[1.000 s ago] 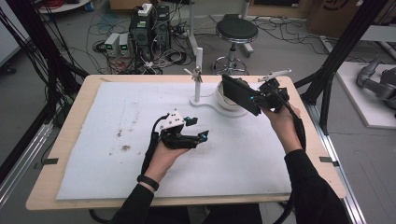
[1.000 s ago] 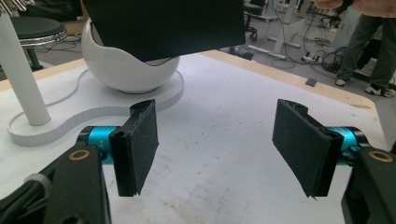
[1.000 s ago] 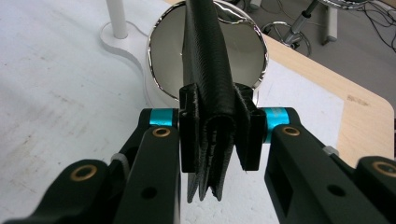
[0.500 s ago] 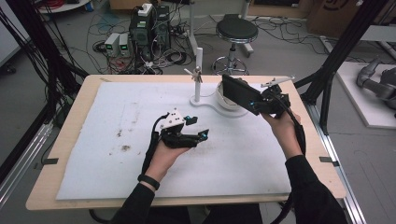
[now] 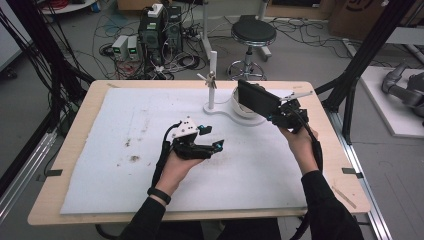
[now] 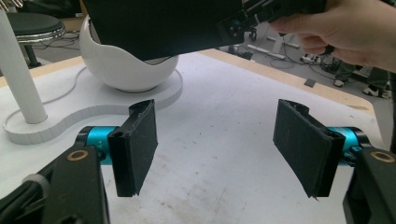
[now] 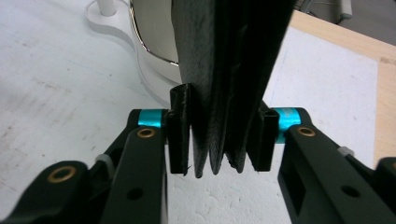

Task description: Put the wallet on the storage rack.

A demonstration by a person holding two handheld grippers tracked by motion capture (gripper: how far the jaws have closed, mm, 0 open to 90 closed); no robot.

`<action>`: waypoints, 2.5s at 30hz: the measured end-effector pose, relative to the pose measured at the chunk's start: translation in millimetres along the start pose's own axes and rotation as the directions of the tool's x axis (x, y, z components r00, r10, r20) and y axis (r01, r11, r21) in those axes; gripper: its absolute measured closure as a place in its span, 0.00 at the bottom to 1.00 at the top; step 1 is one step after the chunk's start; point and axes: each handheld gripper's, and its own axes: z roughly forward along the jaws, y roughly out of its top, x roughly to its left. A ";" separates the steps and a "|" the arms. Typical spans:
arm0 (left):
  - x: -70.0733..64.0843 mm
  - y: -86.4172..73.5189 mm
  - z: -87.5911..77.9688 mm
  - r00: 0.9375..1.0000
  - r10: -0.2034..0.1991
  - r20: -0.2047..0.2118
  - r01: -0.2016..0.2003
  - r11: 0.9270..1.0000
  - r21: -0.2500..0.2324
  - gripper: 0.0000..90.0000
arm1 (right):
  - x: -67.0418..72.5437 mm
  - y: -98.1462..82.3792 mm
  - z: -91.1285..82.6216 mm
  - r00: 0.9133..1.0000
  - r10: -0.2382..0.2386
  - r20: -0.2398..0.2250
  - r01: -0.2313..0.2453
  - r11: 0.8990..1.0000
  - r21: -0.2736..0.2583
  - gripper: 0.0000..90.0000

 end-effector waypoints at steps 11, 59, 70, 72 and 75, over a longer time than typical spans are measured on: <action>1.8 1.5 -7.3 1.000 -0.006 -0.003 0.006 1.000 -0.017 0.34 | 6.9 -0.8 -7.1 0.999 -0.048 0.009 0.048 0.998 -0.036 0.87; 3.8 1.2 -15.6 1.000 -0.008 -0.009 0.008 1.000 -0.020 0.33 | 14.2 26.9 -14.0 0.995 -0.076 0.068 0.078 0.997 -0.025 0.73; 4.8 0.8 -19.1 1.000 -0.011 -0.015 0.010 1.000 -0.015 0.32 | 20.1 26.9 -15.8 0.994 -0.092 0.056 0.094 0.995 -0.032 0.61; 5.2 0.8 -19.2 1.000 -0.012 -0.015 0.012 1.000 -0.014 0.32 | 21.5 26.9 -17.0 0.994 -0.094 0.047 0.096 0.995 -0.039 0.60; 4.4 0.6 -18.3 1.000 -0.010 -0.012 0.010 1.000 -0.014 0.32 | 23.7 27.0 -17.7 0.994 -0.105 0.037 0.107 0.993 -0.043 0.58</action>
